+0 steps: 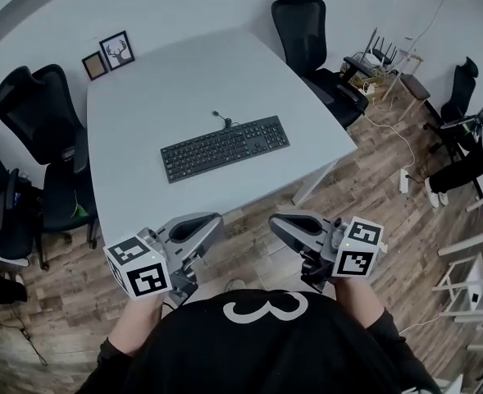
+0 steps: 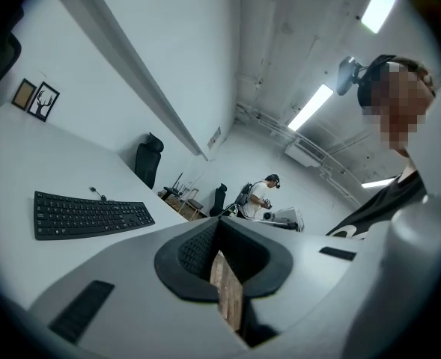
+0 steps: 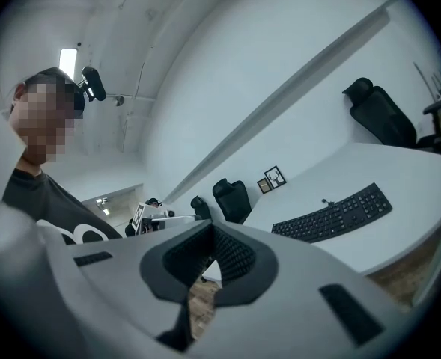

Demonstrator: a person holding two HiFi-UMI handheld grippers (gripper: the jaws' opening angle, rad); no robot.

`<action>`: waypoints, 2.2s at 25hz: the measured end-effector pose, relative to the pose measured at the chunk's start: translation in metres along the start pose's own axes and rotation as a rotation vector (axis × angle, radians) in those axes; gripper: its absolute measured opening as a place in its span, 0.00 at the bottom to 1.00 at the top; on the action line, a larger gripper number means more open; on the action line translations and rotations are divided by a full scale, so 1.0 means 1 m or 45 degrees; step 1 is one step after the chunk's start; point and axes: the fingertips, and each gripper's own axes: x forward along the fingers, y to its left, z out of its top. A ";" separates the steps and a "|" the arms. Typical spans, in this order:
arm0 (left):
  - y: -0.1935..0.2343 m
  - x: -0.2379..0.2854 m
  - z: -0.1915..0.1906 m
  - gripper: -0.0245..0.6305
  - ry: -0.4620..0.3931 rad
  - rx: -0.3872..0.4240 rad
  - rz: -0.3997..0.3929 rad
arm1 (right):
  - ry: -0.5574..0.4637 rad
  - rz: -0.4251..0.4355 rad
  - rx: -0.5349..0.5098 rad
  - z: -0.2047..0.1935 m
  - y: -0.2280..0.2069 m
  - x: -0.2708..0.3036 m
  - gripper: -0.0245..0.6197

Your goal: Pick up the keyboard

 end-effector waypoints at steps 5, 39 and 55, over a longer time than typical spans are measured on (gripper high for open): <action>0.025 0.011 -0.003 0.06 0.034 -0.054 -0.009 | 0.010 -0.032 0.044 0.001 -0.024 0.011 0.05; 0.223 0.108 0.043 0.06 0.027 -0.273 0.341 | 0.303 0.154 0.171 0.064 -0.261 0.098 0.05; 0.335 0.025 0.014 0.43 -0.025 -0.349 0.819 | 0.433 -0.092 0.203 0.047 -0.379 0.067 0.34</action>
